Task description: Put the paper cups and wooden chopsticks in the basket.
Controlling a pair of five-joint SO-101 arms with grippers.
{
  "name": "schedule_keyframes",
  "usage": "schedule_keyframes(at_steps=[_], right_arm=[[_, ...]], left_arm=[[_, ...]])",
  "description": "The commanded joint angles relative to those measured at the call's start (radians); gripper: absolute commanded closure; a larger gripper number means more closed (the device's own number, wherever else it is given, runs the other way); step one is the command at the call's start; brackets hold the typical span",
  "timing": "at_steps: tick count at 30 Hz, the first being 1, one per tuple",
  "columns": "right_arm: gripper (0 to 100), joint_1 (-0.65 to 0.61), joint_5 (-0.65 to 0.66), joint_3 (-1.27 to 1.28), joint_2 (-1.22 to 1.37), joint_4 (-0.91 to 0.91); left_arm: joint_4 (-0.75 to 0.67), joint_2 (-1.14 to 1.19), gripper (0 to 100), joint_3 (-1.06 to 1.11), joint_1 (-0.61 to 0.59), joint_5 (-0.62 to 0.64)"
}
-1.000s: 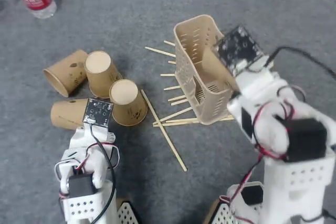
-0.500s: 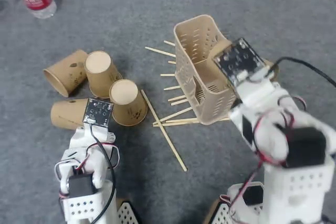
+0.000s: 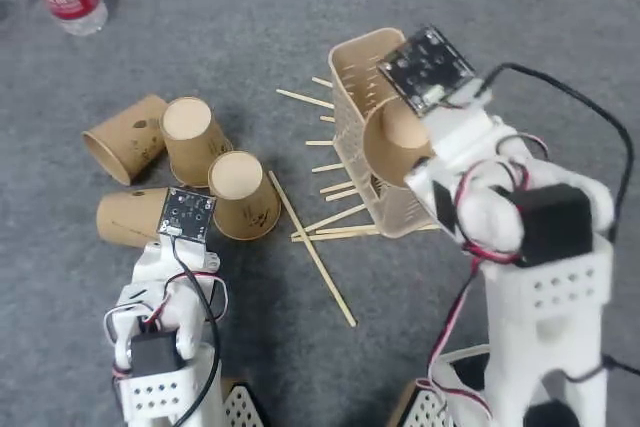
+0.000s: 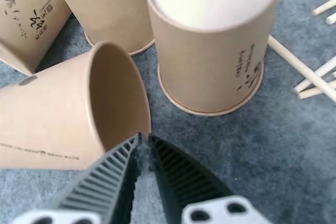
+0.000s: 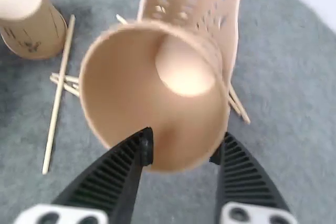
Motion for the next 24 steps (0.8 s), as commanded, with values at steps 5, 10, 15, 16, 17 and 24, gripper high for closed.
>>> schedule_keyframes(at_steps=[5,10,15,16,17,24], right_arm=[[82.7,-0.019,-0.011,-0.063,0.061,-0.17],[82.8,-0.019,-0.011,-0.109,0.14,-0.182],[82.9,0.007,-0.011,-0.216,0.179,-0.182],[82.9,0.013,-0.009,-0.233,0.189,-0.182],[82.9,0.025,-0.009,-0.247,0.2,-0.18],[82.9,0.101,-0.006,-0.319,0.229,-0.171]], left_arm=[[-0.003,-0.015,98,-0.007,-0.002,-0.009],[-0.003,-0.015,98,-0.007,-0.002,-0.009],[-0.003,-0.015,98,-0.007,-0.002,-0.009],[-0.003,-0.015,98,-0.007,-0.002,-0.009],[-0.003,-0.015,98,-0.007,-0.002,-0.009],[-0.003,-0.015,98,-0.007,-0.002,-0.009]])
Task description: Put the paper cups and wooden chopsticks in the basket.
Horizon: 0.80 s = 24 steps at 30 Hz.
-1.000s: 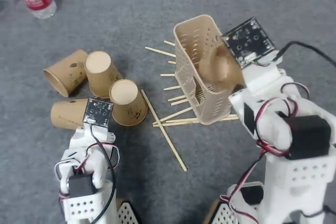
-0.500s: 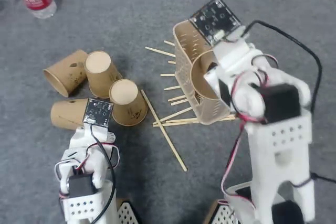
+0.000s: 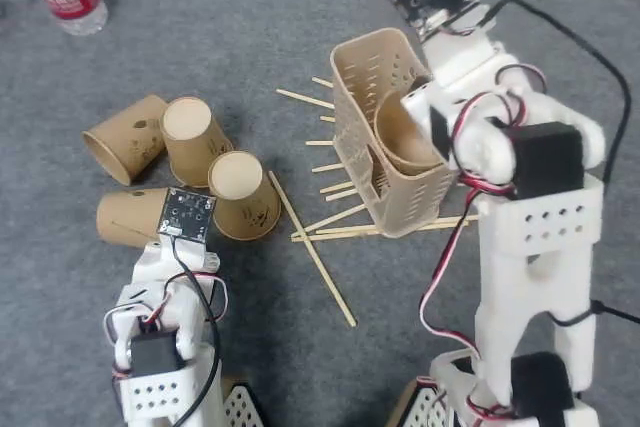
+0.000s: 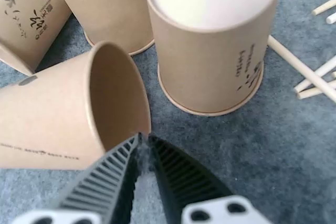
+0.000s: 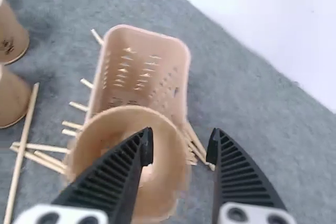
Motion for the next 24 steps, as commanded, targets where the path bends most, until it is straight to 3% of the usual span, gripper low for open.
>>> schedule_keyframes(at_steps=[1,8,13,16,20,24], right_arm=[[82.9,0.035,-0.005,-0.071,0.005,-0.01],[82.9,0.088,-0.009,-0.074,-0.008,0.004],[82.9,0.081,-0.048,-0.084,-0.044,0.223],[82.9,0.093,-0.155,0.002,-0.059,0.266],[82.9,0.14,-0.16,0.16,-0.124,0.243],[82.9,0.142,-0.16,0.287,-0.182,0.228]], left_arm=[[-0.003,-0.015,98,-0.007,-0.002,-0.009],[-0.003,-0.015,98,-0.007,-0.002,-0.009],[-0.028,-0.017,98,-0.013,-0.012,-0.002],[-0.02,-0.017,98,-0.088,-0.046,0.037],[0.0,-0.014,98,-0.24,-0.054,0.075],[0.077,-0.012,91,-0.377,-0.058,0.075]])
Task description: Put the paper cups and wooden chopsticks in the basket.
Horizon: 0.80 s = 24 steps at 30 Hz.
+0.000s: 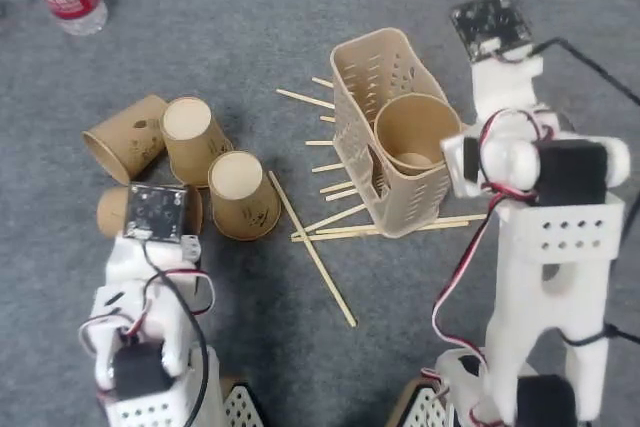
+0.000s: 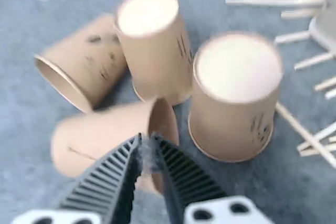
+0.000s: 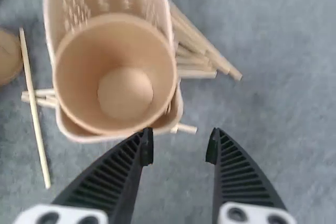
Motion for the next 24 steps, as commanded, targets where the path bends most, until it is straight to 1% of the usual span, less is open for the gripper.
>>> schedule_keyframes(at_steps=[1,5,8,11,14,17,21,24], right_arm=[[82.9,0.013,-0.011,0.084,-0.084,-0.016],[82.9,0.005,-0.018,0.229,-0.171,-0.096],[82.9,-0.042,-0.017,0.334,-0.242,-0.137],[82.9,-0.104,-0.017,0.434,-0.317,-0.173],[82.9,-0.148,-0.017,0.522,-0.384,-0.231],[82.9,-0.165,-0.011,0.582,-0.43,-0.278],[82.9,-0.163,-0.011,0.623,-0.443,-0.32],[82.9,-0.162,-0.012,0.637,-0.443,-0.332]], left_arm=[[0.069,-0.012,90,-0.188,-0.012,0.012],[0.123,-0.011,89,-0.34,-0.008,-0.044],[0.137,0.015,89,-0.453,-0.017,-0.075],[0.141,0.137,89,-0.608,-0.081,-0.091],[0.144,0.325,89,-0.803,-0.15,-0.089],[0.199,0.56,89,-0.989,-0.219,-0.058],[0.269,0.919,89,-1.142,-0.239,-0.018],[0.232,1.186,89,-1.199,-0.244,0.032]])
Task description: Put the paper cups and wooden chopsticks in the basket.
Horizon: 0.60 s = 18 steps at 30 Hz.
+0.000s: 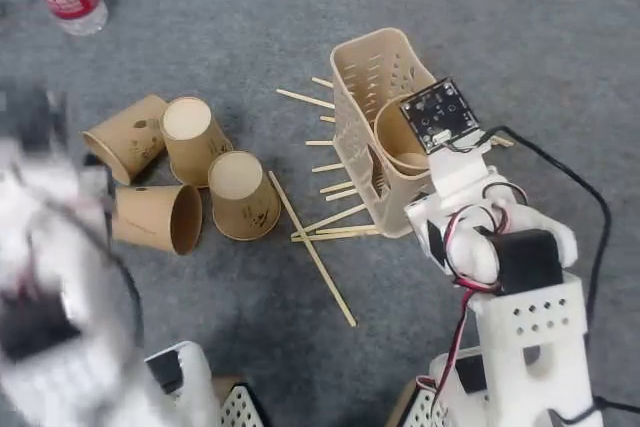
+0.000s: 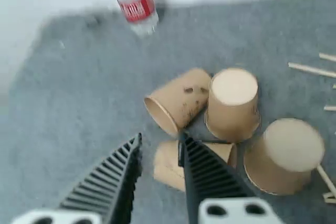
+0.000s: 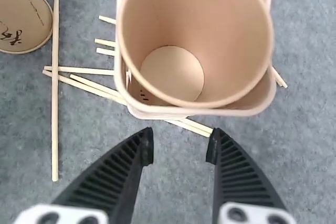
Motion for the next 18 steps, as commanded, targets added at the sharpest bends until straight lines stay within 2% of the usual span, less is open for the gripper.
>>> schedule_keyframes(at_steps=[1,6,8,12,18], right_arm=[[82.8,-0.008,-0.006,-0.003,-0.022,-0.024],[82.7,-0.008,-0.011,-0.005,-0.022,-0.018],[82.7,-0.008,-0.011,-0.005,-0.022,-0.018],[82.6,-0.013,-0.012,-0.003,-0.022,-0.021],[82.6,-0.015,-0.012,-0.003,-0.022,-0.022]], left_arm=[[-0.06,0.454,89,-0.125,-0.026,0.083],[-0.29,0.767,88,-0.171,-0.068,0.166],[-0.358,0.87,85,-0.173,-0.071,0.181],[-0.47,1.043,80,-0.174,-0.072,0.232],[-0.555,1.137,80,-0.174,-0.072,0.293]])
